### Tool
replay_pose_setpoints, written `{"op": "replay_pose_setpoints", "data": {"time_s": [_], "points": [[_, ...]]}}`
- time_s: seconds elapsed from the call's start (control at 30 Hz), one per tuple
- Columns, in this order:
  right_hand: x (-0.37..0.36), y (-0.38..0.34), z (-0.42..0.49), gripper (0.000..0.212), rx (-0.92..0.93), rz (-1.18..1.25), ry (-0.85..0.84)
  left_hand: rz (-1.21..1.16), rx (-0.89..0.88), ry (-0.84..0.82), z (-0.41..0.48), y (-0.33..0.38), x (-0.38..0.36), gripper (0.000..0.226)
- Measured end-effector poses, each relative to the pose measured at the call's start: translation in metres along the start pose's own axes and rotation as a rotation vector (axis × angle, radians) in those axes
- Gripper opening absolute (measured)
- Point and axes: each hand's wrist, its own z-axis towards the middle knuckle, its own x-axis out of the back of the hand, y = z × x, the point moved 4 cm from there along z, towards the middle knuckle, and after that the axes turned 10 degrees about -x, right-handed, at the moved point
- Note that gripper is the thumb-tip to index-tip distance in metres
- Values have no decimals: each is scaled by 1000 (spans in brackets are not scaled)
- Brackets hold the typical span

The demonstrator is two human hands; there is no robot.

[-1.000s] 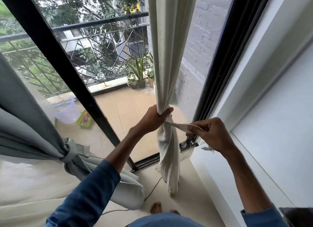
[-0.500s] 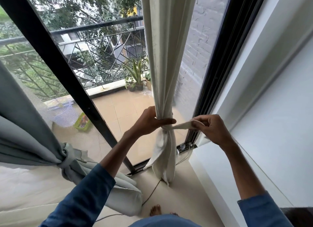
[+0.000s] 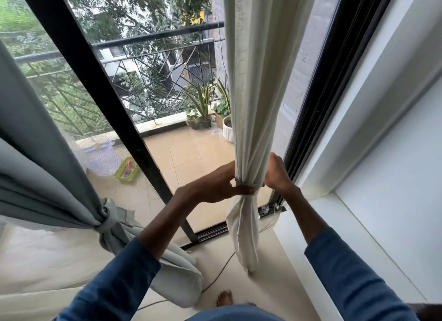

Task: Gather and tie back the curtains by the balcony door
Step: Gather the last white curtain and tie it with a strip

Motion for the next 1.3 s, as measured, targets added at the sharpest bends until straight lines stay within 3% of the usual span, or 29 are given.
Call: {"op": "replay_pose_setpoints", "data": {"time_s": [0.03, 0.17, 0.27, 0.37, 0.53, 0.57, 0.67, 0.73, 0.8, 0.93, 1.13, 1.2, 1.27, 1.3], "points": [[-2, -4, 0, 7, 37, -7, -37, 37, -7, -38, 0, 1, -1, 41], [-8, -12, 1, 29, 155, 71, -114, 227, 27, -151, -3, 15, 6, 49], [-13, -1, 10, 35, 39, 117, -205, 389, 43, -186, -6, 25, 7, 48], [-18, 11, 14, 50, 59, 300, -353, 442, 36, -190, -8, 32, 2, 43], [-7, -10, -8, 90, -68, 423, -506, 556, -22, -210, -6, 42, -7, 45], [-5, -14, -11, 88, -93, 392, -490, 560, -35, -219, -5, 44, -10, 46], [-6, -9, -9, 42, -179, 495, -352, 555, -63, -251, -4, 46, -17, 46], [6, -30, -36, 41, -268, 550, -369, 559, -55, -272, -2, 48, -20, 46], [-10, 18, -2, 38, -308, 565, -371, 586, -26, -287, -2, 46, -21, 48], [-25, 39, 18, 44, -127, 395, -458, 591, -17, -241, -1, 40, -19, 50], [-1, 21, -29, 27, -174, 587, -520, 431, 20, -140, 6, 5, -19, 61], [-2, 27, -42, 38, -220, 666, -588, 336, 18, -116, 8, -6, -16, 59], [-3, 30, -55, 54, -170, 700, -643, 256, 31, -86, 9, -15, -12, 58], [-3, 31, -58, 51, -124, 691, -633, 218, 40, -71, 10, -16, -11, 56]]}}
